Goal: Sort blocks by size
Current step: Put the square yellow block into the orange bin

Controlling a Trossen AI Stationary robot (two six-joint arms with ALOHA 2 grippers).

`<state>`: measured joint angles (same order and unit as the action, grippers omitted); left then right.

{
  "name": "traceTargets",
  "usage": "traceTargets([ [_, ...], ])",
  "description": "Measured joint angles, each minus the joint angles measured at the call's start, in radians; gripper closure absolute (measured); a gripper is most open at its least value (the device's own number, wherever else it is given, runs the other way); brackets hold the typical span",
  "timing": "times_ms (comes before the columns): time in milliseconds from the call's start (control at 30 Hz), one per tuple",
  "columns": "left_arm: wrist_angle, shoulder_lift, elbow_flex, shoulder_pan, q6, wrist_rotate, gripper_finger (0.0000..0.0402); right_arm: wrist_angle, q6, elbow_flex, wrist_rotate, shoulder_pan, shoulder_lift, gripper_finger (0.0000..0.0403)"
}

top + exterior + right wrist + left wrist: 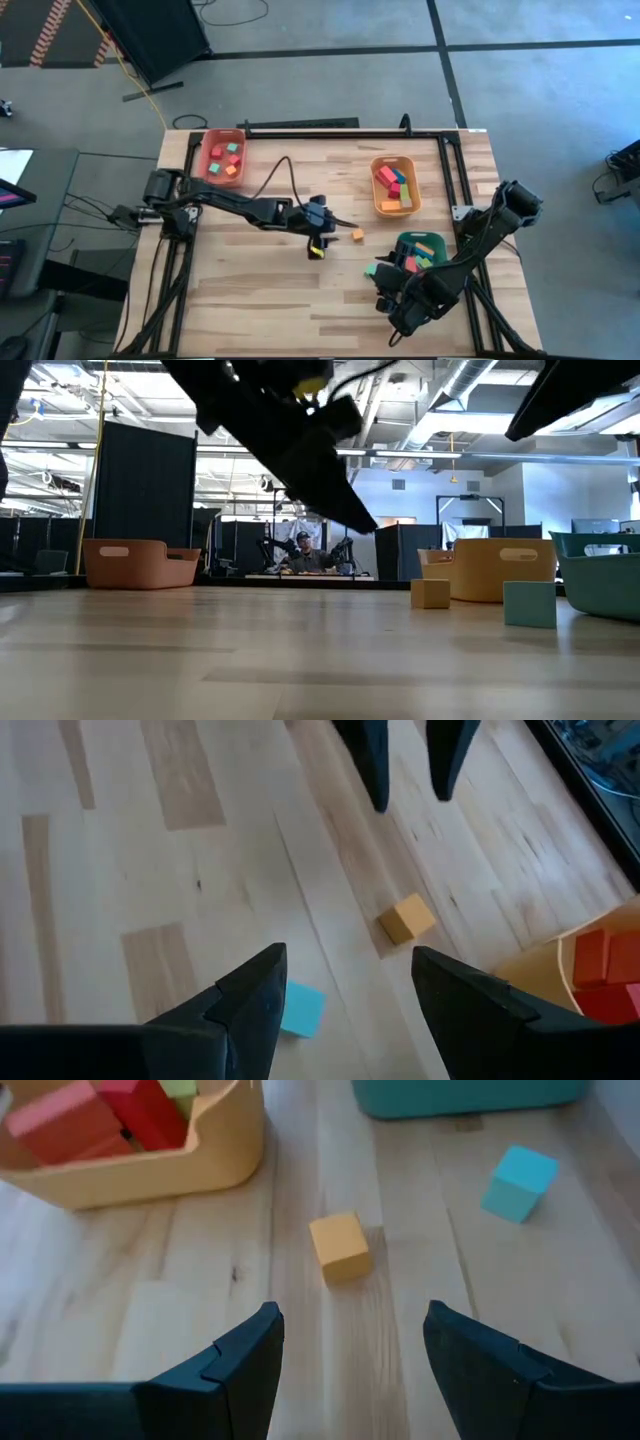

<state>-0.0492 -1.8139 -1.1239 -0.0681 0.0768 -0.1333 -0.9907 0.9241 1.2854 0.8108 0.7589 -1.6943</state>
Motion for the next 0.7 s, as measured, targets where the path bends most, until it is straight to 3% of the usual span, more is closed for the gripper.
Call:
traceTargets([
  [567,-0.372,-0.220,0.000,-0.015,-0.182,0.024,0.0171,-0.002,-0.005,0.000,0.001,-0.002,-0.001,0.0148],
  [700,-0.428,-0.278,-0.009,-0.024,-0.168,-0.050,0.0171,-0.001,-0.006,0.000,0.002,-0.002,-0.001,0.0148],
])
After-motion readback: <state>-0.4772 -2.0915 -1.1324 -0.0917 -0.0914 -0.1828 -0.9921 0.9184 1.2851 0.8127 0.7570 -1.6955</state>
